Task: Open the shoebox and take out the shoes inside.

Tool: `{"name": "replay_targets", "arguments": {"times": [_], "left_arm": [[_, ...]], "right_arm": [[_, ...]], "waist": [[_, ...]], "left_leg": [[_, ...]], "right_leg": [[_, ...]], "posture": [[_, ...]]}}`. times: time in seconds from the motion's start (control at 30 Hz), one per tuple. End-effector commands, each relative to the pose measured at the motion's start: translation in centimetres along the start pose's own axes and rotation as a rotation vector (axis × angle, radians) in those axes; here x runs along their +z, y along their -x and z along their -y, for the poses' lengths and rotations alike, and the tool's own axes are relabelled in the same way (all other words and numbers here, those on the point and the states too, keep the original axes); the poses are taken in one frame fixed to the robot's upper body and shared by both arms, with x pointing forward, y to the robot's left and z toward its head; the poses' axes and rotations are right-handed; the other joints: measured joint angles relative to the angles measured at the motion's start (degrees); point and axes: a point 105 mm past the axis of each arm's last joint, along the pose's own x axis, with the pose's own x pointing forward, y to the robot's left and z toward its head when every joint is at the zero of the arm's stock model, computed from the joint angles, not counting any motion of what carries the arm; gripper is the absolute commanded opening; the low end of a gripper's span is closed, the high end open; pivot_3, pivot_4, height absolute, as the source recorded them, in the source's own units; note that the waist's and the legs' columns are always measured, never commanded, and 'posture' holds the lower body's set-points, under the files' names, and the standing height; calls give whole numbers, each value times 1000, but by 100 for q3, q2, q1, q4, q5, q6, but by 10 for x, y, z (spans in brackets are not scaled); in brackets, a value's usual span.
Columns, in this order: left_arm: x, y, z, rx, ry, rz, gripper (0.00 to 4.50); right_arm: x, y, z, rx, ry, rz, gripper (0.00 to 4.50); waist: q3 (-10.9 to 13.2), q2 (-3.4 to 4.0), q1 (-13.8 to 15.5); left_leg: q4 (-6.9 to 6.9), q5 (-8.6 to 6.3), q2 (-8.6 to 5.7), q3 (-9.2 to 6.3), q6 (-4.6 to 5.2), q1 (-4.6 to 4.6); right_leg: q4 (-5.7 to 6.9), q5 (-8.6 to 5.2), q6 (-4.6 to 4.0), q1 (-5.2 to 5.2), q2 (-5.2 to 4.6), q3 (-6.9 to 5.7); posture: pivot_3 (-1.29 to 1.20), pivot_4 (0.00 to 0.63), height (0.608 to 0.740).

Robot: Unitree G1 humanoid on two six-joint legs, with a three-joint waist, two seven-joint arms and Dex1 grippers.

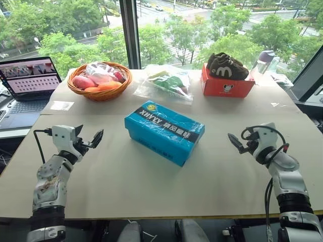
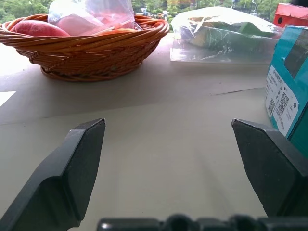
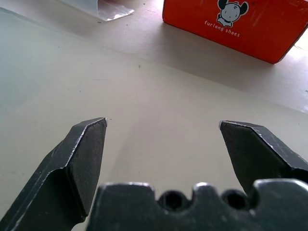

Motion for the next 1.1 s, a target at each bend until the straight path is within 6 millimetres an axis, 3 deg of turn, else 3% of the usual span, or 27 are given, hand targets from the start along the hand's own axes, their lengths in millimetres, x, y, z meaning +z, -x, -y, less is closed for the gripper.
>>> {"name": "replay_targets", "arguments": {"times": [0.03,0.13,0.17,0.23,0.37,0.57,0.63,0.87,0.97,1.1], "left_arm": [[13,-5,-7,-18,-19,25,4500],[24,-14,-9,-52,-1,81,4500],[23,-18,-9,-62,-22,68,3973],[23,-27,-9,-86,-48,62,3485],[19,-49,-9,-105,-96,53,2028],[11,-87,32,-281,-131,24,0],[12,-99,54,-352,-128,31,0],[-1,-114,118,-573,-130,-20,0],[-12,-105,135,-685,-102,-54,0],[-20,-71,153,-936,-22,-97,0]], "right_arm": [[18,7,9,-25,30,46,4443],[24,17,8,-21,40,52,4443],[26,19,7,-14,41,53,4500],[28,28,-1,16,48,43,3984],[25,47,-29,111,30,-4,2791],[25,55,-72,213,-59,-13,657],[22,48,-88,239,-84,-14,19],[13,14,-121,305,-99,-18,19],[12,0,-117,283,-93,-3,19],[12,-23,-106,247,-75,19,19]], "waist": [[0,0,-1],[0,0,37],[0,0,48],[0,1,56],[0,0,129],[0,-1,148],[-1,-5,156],[-1,-6,126],[0,-6,127],[-1,-5,88]], "left_leg": [[0,0,0,0,0,0],[0,0,2,-1,0,-3],[0,0,1,-1,0,-4],[4,0,0,-1,0,-5],[7,0,-1,0,0,-8],[28,-1,-1,0,0,-20],[33,-1,-2,0,-1,-22],[34,-1,-4,0,-1,-37],[34,-1,-4,-2,0,-38],[36,-1,-5,-1,-1,-31]], "right_leg": [[0,0,0,0,0,0],[1,-1,0,-2,3,-5],[1,-1,0,-3,2,-6],[1,-2,2,-2,1,-5],[-3,-5,6,0,1,-9],[-1,-4,9,-2,0,-12],[-2,-3,12,1,-1,-14],[-6,-4,15,-10,-1,-14],[-5,-4,16,-10,0,-16],[-2,-3,16,-4,-2,-13]], "posture": [[0,150,740],[0,150,740],[0,150,740],[0,150,740],[0,150,740],[0,150,740],[0,150,740],[0,150,740],[0,150,740],[0,150,740]]}}
